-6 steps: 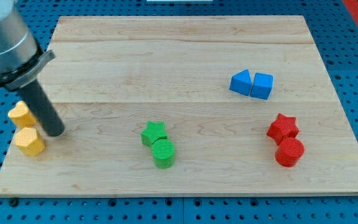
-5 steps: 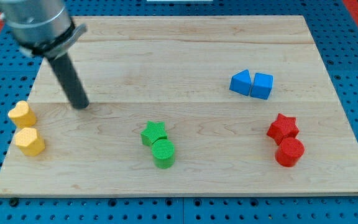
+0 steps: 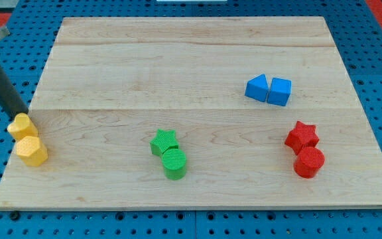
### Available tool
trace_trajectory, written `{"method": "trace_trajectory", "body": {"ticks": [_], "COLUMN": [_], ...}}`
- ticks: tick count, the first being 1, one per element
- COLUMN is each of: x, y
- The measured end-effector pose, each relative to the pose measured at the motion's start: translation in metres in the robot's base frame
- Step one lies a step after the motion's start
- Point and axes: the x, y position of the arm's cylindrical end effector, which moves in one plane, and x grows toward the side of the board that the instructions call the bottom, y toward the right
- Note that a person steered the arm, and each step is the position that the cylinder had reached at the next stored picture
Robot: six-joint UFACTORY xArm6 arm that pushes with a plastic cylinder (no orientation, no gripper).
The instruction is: Push the yellow heart to the top left of the yellow hexagon
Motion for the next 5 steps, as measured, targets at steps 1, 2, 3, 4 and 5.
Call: {"method": "trace_trajectory", "body": {"ticks": [1,2,3,4,5], "x": [0.032,0.037,0.004,-0.035,-0.038], "y": [0.034,0.046,0.055,0.072,0.072]}}
